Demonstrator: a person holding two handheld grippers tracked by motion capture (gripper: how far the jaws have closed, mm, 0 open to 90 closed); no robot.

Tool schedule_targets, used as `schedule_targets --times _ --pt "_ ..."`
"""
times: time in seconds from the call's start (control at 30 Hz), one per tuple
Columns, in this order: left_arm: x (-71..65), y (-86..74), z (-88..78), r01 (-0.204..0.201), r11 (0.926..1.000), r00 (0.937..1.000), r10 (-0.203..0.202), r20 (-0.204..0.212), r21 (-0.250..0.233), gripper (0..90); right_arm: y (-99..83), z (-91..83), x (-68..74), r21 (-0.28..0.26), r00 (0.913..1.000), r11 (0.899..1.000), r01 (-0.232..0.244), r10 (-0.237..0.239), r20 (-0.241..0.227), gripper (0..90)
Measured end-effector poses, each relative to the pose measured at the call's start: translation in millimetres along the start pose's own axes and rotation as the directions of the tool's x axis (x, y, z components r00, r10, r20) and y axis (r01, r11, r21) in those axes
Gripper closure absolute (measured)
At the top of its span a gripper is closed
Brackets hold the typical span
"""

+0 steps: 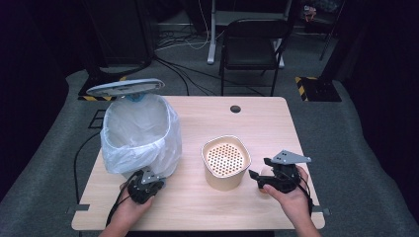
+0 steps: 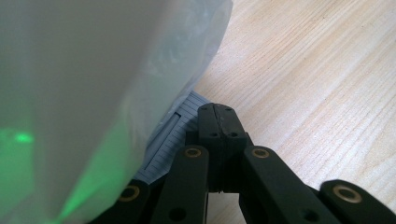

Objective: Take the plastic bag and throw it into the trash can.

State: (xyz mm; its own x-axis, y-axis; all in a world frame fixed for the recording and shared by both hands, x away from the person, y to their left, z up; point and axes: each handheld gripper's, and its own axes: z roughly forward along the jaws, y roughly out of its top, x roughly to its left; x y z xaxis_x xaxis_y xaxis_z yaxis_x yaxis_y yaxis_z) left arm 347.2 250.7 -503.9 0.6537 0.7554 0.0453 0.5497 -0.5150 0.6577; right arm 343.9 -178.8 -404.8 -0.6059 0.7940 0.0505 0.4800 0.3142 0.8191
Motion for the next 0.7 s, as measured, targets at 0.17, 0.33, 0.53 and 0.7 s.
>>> schedule_targets --times 0.17,0.33,0.53,0.7 --pt "0.1 0.0 0.0 -0.002 1.0000 1.0000 0.002 0.000 -0.002 90.0 -11.5 2.0 -6.7 0.009 0.9995 1.000 -0.008 0.007 0.032 21.5" --pt "0.5 0.2 0.0 -0.010 0.9999 1.0000 0.010 0.002 -0.004 90.0 -19.3 3.2 -14.1 0.005 0.9984 1.000 -0.027 0.026 0.049 17.1" --pt "0.3 0.2 -0.1 -0.007 1.0000 1.0000 0.007 0.001 -0.002 90.0 -27.8 2.9 -22.0 0.009 0.9960 0.999 -0.035 0.034 0.083 13.8" --pt "0.1 0.0 0.1 0.000 1.0000 1.0000 0.000 0.001 -0.002 90.0 -37.0 4.4 -28.2 0.024 0.9927 0.999 -0.049 0.046 0.112 8.6"
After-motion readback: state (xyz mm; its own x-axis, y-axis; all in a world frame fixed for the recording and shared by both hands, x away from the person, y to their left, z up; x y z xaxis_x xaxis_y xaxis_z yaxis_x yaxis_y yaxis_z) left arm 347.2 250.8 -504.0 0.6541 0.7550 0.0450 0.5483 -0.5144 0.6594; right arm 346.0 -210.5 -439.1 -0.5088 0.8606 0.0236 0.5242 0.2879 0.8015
